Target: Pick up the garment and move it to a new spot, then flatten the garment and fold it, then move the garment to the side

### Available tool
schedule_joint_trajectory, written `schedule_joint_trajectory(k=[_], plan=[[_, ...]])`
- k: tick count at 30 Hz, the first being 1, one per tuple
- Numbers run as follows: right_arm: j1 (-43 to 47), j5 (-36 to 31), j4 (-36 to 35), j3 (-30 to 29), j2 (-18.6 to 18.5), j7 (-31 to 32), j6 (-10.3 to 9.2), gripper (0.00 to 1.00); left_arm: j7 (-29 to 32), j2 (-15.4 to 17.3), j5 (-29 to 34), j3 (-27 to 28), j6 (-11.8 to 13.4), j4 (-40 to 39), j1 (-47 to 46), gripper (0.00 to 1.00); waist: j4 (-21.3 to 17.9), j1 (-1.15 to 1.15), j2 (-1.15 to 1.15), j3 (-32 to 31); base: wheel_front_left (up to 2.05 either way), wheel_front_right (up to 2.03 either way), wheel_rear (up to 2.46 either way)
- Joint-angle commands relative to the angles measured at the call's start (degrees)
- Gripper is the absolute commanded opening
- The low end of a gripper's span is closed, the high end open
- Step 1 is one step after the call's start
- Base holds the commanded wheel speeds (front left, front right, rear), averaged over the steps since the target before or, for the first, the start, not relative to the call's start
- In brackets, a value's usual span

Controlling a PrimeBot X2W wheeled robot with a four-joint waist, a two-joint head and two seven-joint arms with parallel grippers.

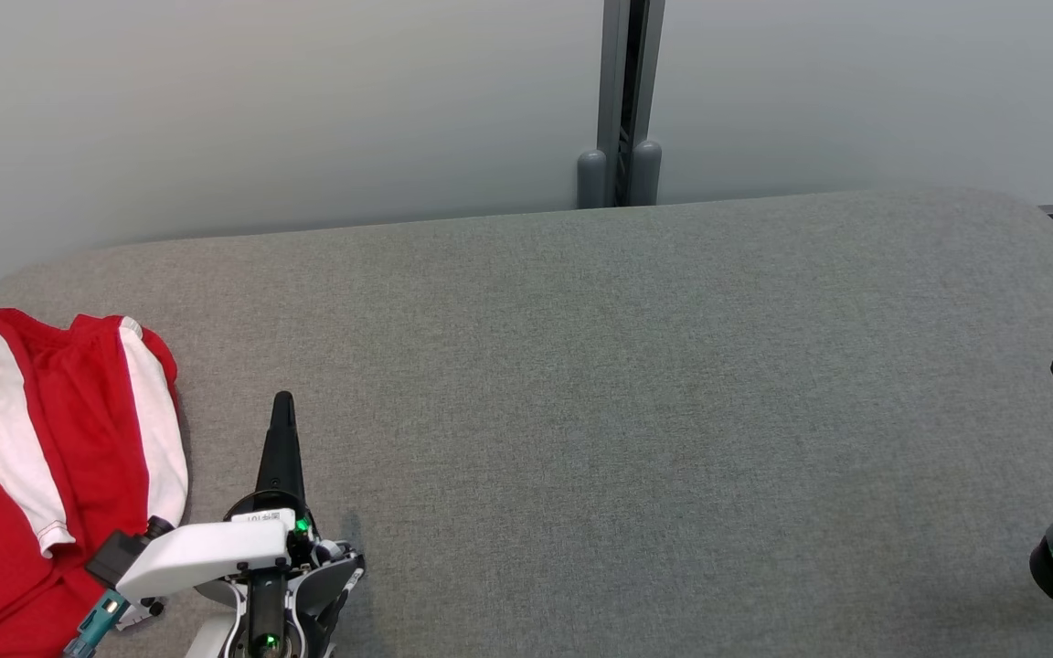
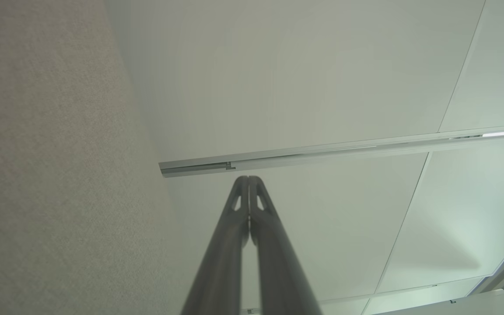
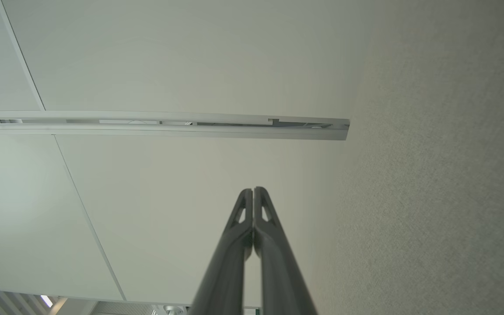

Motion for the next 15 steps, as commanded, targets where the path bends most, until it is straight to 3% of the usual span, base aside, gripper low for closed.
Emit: schedule_joint_trajectory(k=[1,6,7,15], plan=[[0.15,0.3,-0.06,-0.09,-0.48,-0.25,0.02,0.0,-0.07,0.26,0.14,0.16,-0.2,-0.13,-0.9,0.0,0.0,0.0,0.0,0.0,0.0,0.0,0.0],[0.15,0.3,-0.06,-0.09,-0.48,-0.26,0.03,0.0,-0.07,0.26,0.14,0.16,-0.2,-0.13,-0.9,0.0,0.0,0.0,0.0,0.0,0.0,0.0,0.0],[0.12,-0.02,0.11,0.01,0.1,-0.01,0.01,1.0,0.01,0.0,0.0,-0.02,0.01,0.14,0.12,1.0,0.0,0.0,0.0,0.0,0.0,0.0,0.0],[2.29,-1.85,-1.95,2.25,0.78,-3.75,0.0,1.0,0.01,-0.05,0.11,0.54,0.02,-0.12,1.5,1.0,-0.11,0.0,0.0,-0.25,0.0,0.0,0.0]])
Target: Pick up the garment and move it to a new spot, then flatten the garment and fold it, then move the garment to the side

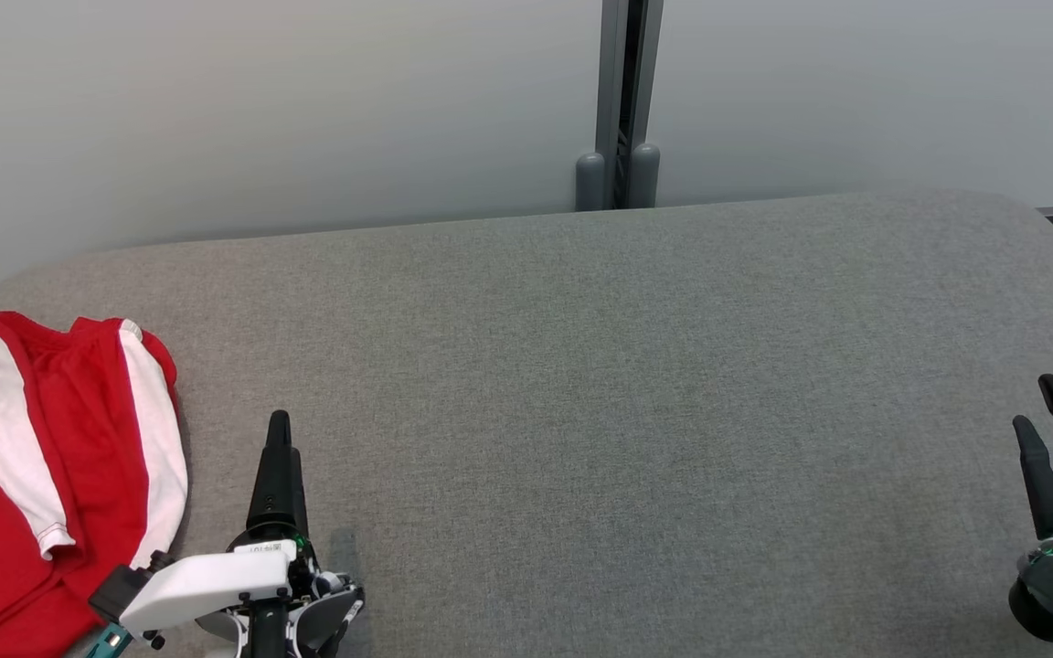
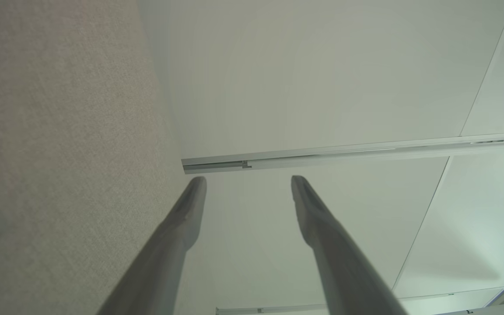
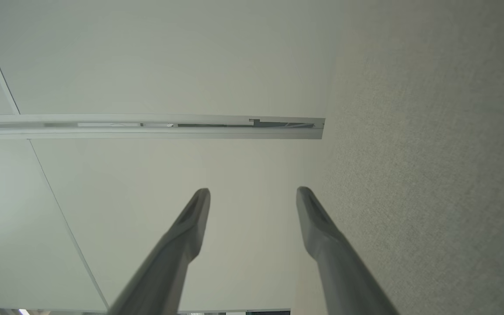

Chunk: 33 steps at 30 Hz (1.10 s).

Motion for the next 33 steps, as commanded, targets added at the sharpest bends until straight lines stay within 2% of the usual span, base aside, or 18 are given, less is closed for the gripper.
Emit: schedule_joint_trajectory(k=[1,13,20,33], plan=[[-0.6,-0.98,-1.82,0.74,-0.76,-1.22,0.07,1.0,0.0,0.12,0.13,0.53,-0.02,-1.33,-0.98,1.0,-0.02,0.0,0.0,-0.06,0.0,0.0,0.0],[0.96,-6.85,-4.52,2.84,-0.36,-6.77,0.08,1.0,0.0,0.16,1.61,2.04,-0.03,-2.28,0.39,1.0,-0.14,0.0,0.0,-0.47,0.0,0.0,0.0],[1.39,-13.04,-6.67,4.39,-0.14,-9.95,0.08,1.0,0.0,0.18,3.34,3.98,-0.03,-3.04,1.21,1.0,-0.27,0.0,0.0,-0.68,0.0,0.0,0.0],[2.24,-28.31,-12.72,8.94,0.25,-15.26,0.09,1.0,-0.01,0.24,14.01,10.96,-0.04,-3.68,1.41,1.0,-0.46,0.0,0.0,-1.01,0.0,0.0,0.0]])
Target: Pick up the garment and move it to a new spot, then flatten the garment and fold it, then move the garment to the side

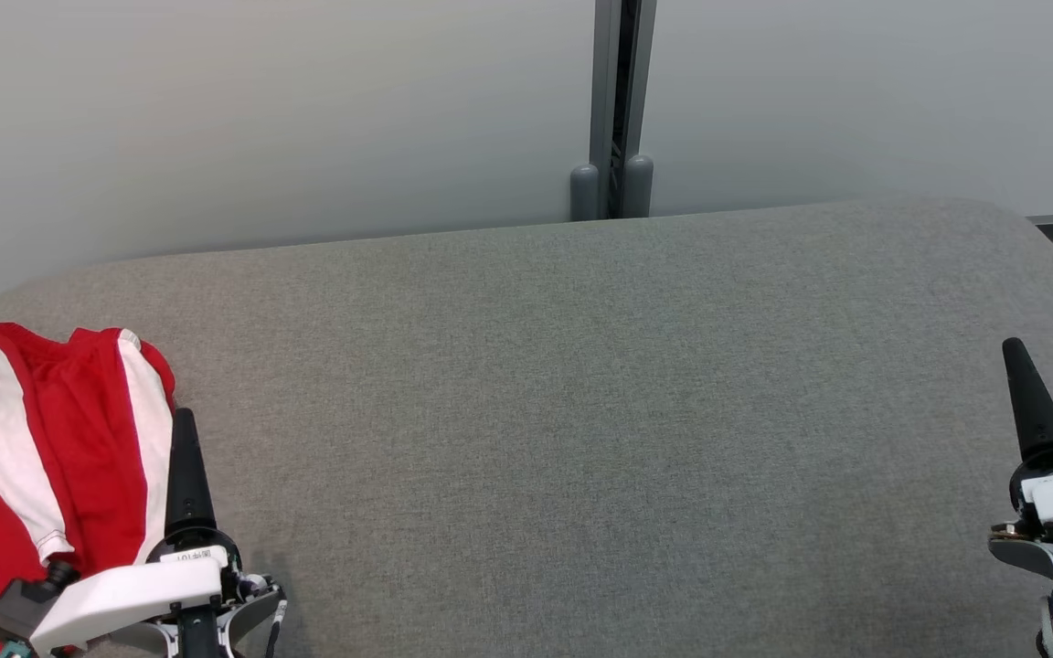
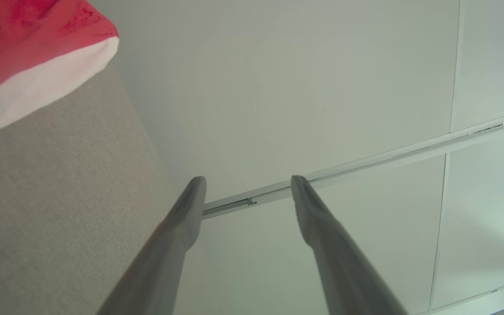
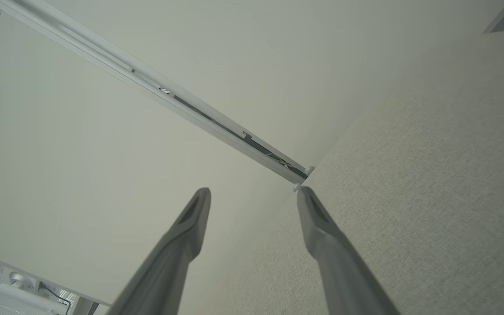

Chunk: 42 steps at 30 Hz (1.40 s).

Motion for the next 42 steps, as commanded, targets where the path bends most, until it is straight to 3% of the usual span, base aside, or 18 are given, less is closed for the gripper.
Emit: schedule_joint_trajectory(k=[1,8,16,32,42], plan=[[-0.34,-3.25,-2.0,0.73,-0.57,-1.09,0.09,1.0,-0.02,0.26,2.41,1.59,0.11,-1.53,-1.06,1.0,0.0,0.0,0.0,-0.02,0.0,0.0,0.0],[0.8,-15.3,-5.65,4.14,-0.35,-4.0,0.09,1.0,-0.02,0.28,13.17,2.82,3.06,-7.18,-0.15,1.0,-0.01,0.0,0.0,-0.07,0.0,0.0,0.0],[2.29,-23.8,-8.41,6.75,-0.14,-6.69,0.1,1.0,-0.02,0.3,26.27,-0.26,9.85,-13.8,1.51,1.0,-0.03,0.0,0.0,0.01,0.0,0.0,0.0],[4.8,-38.55,-10.66,11.37,0.16,-11.19,0.1,1.0,-0.03,0.34,48.83,-10.53,14.73,-16.06,3.97,1.0,-0.07,0.0,0.0,-0.17,0.0,0.0,0.0],[6.36,-44.12,-11.08,13.62,0.44,-13.91,0.11,1.0,-0.03,0.35,56.43,-13.06,18.22,-12.24,4.74,1.0,-0.28,0.0,0.0,-0.51,0.0,0.0,0.0]])
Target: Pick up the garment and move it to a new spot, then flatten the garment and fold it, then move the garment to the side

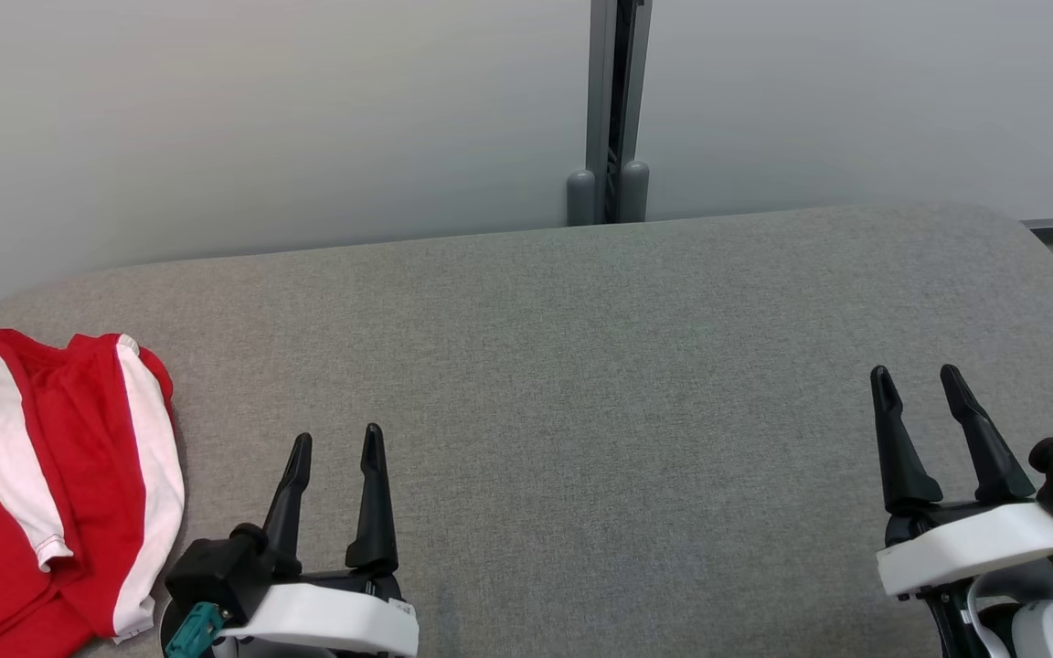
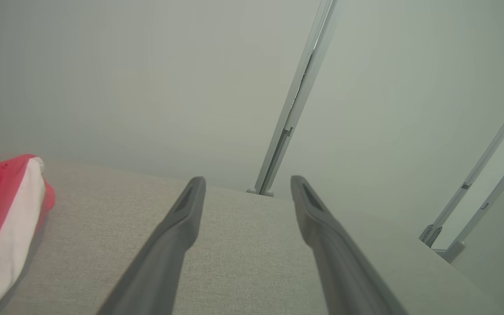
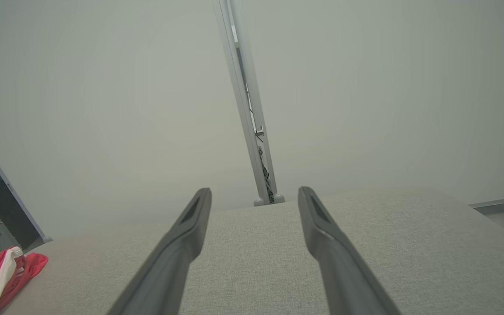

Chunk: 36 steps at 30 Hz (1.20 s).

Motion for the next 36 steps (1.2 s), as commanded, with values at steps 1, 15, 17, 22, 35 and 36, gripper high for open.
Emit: schedule_joint_trajectory(k=[1,15,17,22,35,36], plan=[[-0.12,-1.26,-0.8,0.3,-0.27,-0.91,0.1,1.0,-0.04,0.22,1.31,-0.09,0.57,-0.21,-0.09,1.0,-0.03,0.0,0.0,-0.04,0.0,0.0,0.0],[1.67,-6.6,-1.68,2.82,0.04,-4.24,0.1,1.0,-0.05,0.25,5.11,-0.99,1.59,0.4,0.82,1.0,-0.24,0.0,0.0,-0.61,0.0,0.0,0.0],[1.97,-7.23,-1.72,3.02,0.08,-4.67,0.1,1.0,-0.05,0.26,5.84,-0.74,1.41,0.61,0.98,1.0,-0.28,0.0,0.0,-0.64,0.0,0.0,0.0],[2.52,-8.76,-1.55,3.47,0.18,-5.81,0.1,1.0,-0.05,0.26,7.14,-1.05,0.65,1.18,1.52,1.0,-0.37,0.0,0.0,-0.71,0.0,0.0,0.0],[3.64,-11.17,-1.97,4.28,0.37,-8.29,0.11,1.0,-0.05,0.29,10.67,-0.79,1.38,1.93,2.19,1.0,-0.51,0.0,0.0,-1.07,0.0,0.0,0.0],[3.71,-11.3,-2.01,4.38,0.38,-8.43,0.11,1.0,-0.05,0.3,10.95,-0.79,1.49,1.97,2.28,1.0,-0.53,0.0,0.0,-1.1,0.0,0.0,0.0]])
